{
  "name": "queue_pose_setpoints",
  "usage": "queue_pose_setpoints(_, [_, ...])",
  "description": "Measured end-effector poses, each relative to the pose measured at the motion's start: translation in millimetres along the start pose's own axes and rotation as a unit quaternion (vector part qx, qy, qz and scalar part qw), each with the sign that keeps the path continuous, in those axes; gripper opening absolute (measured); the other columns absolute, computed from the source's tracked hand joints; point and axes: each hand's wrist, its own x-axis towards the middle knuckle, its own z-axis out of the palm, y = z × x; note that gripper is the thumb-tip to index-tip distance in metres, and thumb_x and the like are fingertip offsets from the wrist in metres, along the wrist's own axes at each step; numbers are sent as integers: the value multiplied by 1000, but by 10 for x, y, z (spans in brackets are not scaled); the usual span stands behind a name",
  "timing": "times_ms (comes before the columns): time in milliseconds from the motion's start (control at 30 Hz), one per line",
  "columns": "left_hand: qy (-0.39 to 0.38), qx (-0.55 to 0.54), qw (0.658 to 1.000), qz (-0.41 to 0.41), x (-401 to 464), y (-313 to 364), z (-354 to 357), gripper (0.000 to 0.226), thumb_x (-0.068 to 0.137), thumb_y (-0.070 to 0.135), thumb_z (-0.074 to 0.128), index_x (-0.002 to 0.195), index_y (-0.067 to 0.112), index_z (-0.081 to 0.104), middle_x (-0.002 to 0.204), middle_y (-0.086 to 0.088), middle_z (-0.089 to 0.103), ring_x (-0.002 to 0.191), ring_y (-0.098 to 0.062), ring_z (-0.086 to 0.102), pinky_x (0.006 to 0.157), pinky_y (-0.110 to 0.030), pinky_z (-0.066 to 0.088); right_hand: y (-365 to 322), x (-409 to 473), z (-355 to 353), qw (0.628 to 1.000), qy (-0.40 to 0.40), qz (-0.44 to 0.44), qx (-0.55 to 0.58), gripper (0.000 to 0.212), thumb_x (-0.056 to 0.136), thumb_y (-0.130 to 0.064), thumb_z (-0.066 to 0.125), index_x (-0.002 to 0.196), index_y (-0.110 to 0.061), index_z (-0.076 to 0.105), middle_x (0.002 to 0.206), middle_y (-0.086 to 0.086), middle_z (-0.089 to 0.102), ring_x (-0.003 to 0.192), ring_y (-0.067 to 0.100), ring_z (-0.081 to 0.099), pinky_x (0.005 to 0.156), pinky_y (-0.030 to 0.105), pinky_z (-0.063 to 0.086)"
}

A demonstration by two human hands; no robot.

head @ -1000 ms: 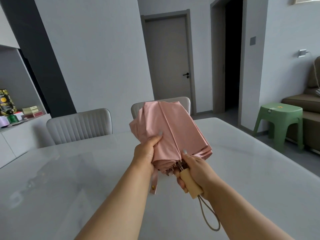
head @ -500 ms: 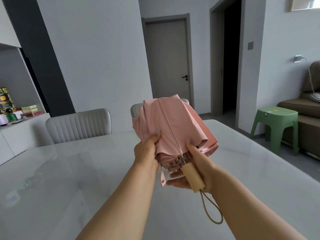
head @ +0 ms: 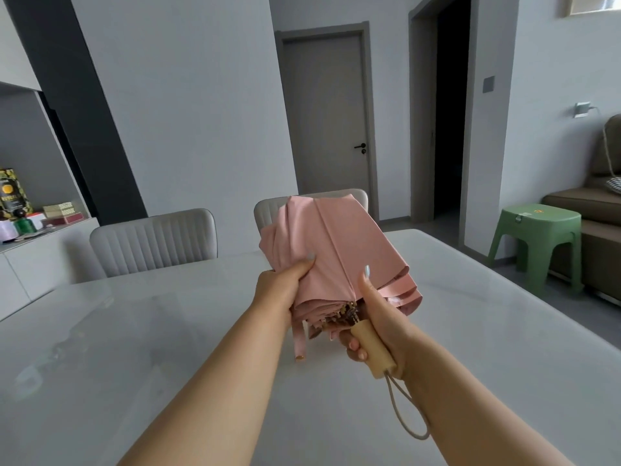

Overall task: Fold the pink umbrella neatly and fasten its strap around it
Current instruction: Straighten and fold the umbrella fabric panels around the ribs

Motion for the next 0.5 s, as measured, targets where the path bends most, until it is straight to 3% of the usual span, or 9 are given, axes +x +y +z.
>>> queue_pose_setpoints(67, [17, 67, 997, 21, -1, 56, -34, 97, 38, 57, 90, 116, 5, 63, 105, -12, 72, 91, -31, 70, 85, -44, 59, 52, 2, -35, 1000, 18, -13, -16, 86, 74, -81, 38, 86, -1, 66, 71, 15, 62, 43, 16, 48, 39, 22, 40])
queue_pose_setpoints(133, [62, 125, 988, 60, -8, 144, -60, 109, 34, 66, 87, 120, 6, 59, 115, -11, 68, 99, -31, 67, 91, -46, 56, 89, 5, -71, 998, 41, -18, -43, 84, 70, -81, 43, 88, -2, 63, 65, 14, 62, 44, 18, 49, 41, 24, 43])
queue_pose_setpoints(233, [147, 259, 944, 143, -42, 319, -53, 114, 60, 64, 82, 144, 4, 35, 144, -14, 44, 132, -35, 44, 106, -46, 43, 116, 7, -119, 994, 70, -9, -87, 90, 56, -86, 50, 95, -5, 59, 61, 16, 58, 46, 22, 52, 45, 27, 46])
queue_pose_setpoints(300, [177, 324, 897, 242, -85, 438, 17, 101, 75, 58, 75, 148, 4, 32, 149, -14, 39, 139, -32, 35, 109, -44, 37, 125, 11, -146, 991, 84, -11, -102, 96, 53, -86, 52, 103, -4, 56, 60, 16, 59, 47, 23, 52, 47, 28, 47])
queue_pose_setpoints(400, [97, 343, 858, 371, -105, 579, 199, 64, 89, 44, 66, 140, 10, 47, 141, -8, 50, 128, -21, 48, 100, -30, 40, 139, 2, -164, 989, 101, -9, -107, 95, 52, -85, 53, 107, -8, 50, 59, 15, 60, 52, 27, 53, 50, 31, 48])
queue_pose_setpoints(500, [-17, 353, 852, 387, -75, 723, 439, 38, 99, 32, 54, 133, 14, 56, 132, 1, 59, 112, -8, 55, 89, -20, 38, 148, -23, -167, 988, 107, -14, -111, 86, 56, -81, 54, 102, -10, 48, 59, 14, 59, 54, 27, 54, 52, 32, 49])
